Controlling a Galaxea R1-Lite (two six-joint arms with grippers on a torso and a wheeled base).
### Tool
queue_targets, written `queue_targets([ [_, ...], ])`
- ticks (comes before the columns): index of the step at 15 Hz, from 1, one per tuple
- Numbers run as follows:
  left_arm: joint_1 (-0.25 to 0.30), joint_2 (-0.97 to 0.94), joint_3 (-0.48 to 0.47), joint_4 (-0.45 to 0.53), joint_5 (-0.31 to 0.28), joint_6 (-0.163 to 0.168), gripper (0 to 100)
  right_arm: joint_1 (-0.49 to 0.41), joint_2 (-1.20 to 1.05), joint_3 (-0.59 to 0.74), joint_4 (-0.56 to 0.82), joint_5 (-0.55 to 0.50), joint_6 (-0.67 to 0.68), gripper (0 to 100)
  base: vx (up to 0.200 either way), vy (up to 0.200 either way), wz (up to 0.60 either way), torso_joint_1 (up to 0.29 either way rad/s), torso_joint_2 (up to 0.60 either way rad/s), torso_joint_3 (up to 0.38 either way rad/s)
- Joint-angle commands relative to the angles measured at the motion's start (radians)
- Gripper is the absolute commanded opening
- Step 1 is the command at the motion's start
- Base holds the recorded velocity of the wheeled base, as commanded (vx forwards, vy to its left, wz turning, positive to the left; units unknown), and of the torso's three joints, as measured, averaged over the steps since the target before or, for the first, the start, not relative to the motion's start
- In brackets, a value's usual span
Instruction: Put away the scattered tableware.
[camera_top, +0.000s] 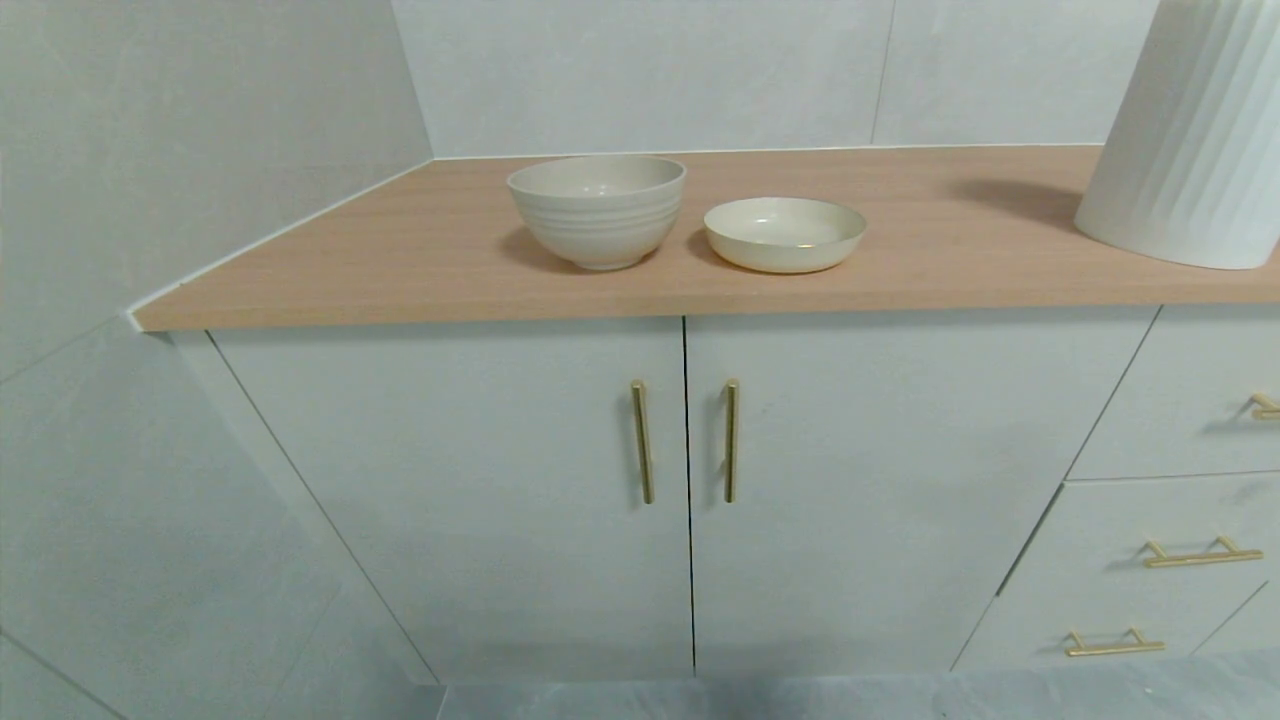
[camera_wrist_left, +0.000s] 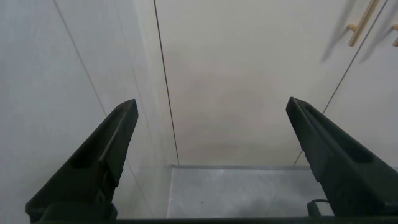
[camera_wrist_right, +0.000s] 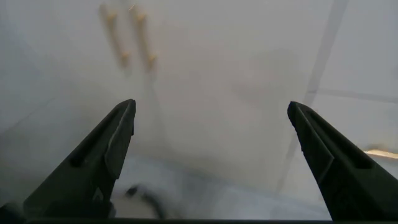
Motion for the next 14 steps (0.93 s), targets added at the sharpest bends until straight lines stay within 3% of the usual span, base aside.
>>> queue_targets([
  [1,0.000,0.002,0.000,0.000,0.000,-0.001,100,0.010,0.303,-0.033,-0.005,0.128,0.004,100,0.000,0.000,0.00,0.000,0.00,0.000],
  [2,0.000,0.000,0.000,0.000,0.000,-0.002,100,0.018,0.342,-0.035,-0.008,0.143,0.003,100,0.000,0.000,0.00,0.000,0.00,0.000],
  [6,0.000,0.000,0.000,0.000,0.000,0.002,100,0.245,0.667,-0.114,-0.074,0.146,-0.028,100,0.000,0.000,0.00,0.000,0.00,0.000],
  [14,0.000,0.000,0.000,0.000,0.000,0.002,100,0.480,1.343,-0.340,-0.641,0.070,-0.023,100,0.000,0.000,0.00,0.000,0.00,0.000],
])
